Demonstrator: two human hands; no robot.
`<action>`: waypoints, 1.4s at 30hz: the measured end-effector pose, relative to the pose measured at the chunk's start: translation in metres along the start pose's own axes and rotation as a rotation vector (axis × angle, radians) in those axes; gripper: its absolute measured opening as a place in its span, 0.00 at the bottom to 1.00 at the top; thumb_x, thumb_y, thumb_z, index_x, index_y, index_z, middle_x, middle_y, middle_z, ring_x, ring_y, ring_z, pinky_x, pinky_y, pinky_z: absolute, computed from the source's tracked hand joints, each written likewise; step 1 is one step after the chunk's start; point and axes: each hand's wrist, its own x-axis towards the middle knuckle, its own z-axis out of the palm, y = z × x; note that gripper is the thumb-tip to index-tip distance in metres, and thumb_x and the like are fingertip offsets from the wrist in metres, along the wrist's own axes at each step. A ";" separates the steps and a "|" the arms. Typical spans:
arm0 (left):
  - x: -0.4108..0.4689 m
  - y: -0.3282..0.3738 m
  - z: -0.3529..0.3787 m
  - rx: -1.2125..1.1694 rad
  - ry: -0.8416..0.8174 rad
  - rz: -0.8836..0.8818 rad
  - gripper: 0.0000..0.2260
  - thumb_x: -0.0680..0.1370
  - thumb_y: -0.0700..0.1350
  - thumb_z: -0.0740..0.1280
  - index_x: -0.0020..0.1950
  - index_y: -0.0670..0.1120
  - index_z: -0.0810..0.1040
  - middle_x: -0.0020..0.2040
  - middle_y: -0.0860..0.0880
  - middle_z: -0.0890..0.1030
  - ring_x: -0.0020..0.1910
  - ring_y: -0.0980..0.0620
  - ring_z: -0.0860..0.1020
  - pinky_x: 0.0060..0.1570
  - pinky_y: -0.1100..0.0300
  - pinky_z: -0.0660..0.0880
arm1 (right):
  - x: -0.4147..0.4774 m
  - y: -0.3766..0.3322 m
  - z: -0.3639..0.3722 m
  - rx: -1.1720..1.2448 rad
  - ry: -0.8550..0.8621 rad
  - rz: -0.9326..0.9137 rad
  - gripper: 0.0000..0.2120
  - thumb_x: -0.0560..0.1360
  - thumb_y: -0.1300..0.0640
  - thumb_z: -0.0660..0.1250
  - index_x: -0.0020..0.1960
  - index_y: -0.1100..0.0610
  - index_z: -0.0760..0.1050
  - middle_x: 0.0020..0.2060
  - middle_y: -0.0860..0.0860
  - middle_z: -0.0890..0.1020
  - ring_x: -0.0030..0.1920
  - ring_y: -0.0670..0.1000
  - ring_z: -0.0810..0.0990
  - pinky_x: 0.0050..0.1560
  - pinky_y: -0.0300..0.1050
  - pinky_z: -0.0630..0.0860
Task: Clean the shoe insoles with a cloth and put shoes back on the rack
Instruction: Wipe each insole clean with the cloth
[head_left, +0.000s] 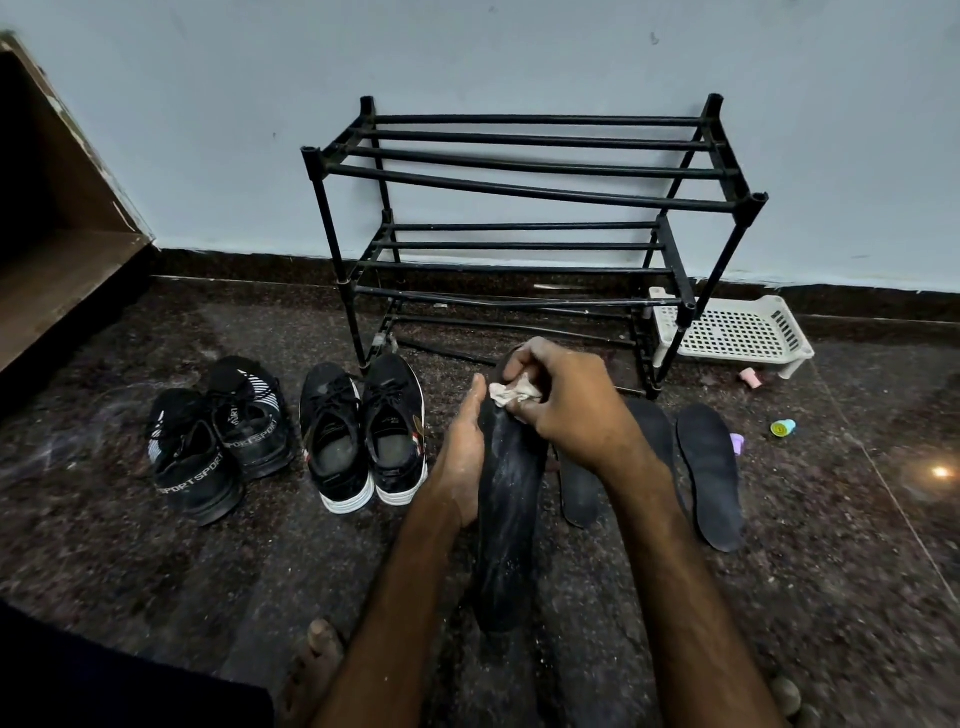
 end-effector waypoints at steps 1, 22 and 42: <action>0.001 0.000 -0.001 0.023 0.000 -0.002 0.30 0.80 0.65 0.54 0.62 0.41 0.80 0.56 0.40 0.83 0.52 0.44 0.83 0.50 0.50 0.79 | 0.000 0.003 -0.002 -0.032 0.037 0.031 0.15 0.69 0.64 0.74 0.47 0.48 0.74 0.39 0.43 0.80 0.39 0.43 0.79 0.42 0.44 0.79; 0.004 -0.008 -0.001 -0.063 0.018 -0.021 0.23 0.80 0.58 0.57 0.59 0.42 0.80 0.51 0.41 0.82 0.48 0.46 0.82 0.45 0.52 0.81 | 0.000 0.004 0.002 0.039 -0.002 -0.004 0.16 0.67 0.66 0.75 0.47 0.50 0.76 0.38 0.46 0.80 0.39 0.45 0.79 0.41 0.38 0.77; -0.003 0.001 0.002 -0.007 0.042 0.023 0.25 0.82 0.58 0.55 0.54 0.41 0.83 0.46 0.41 0.85 0.41 0.46 0.84 0.40 0.53 0.81 | 0.002 0.003 -0.001 0.000 0.067 -0.026 0.14 0.69 0.64 0.74 0.49 0.50 0.75 0.40 0.44 0.79 0.41 0.44 0.78 0.45 0.41 0.77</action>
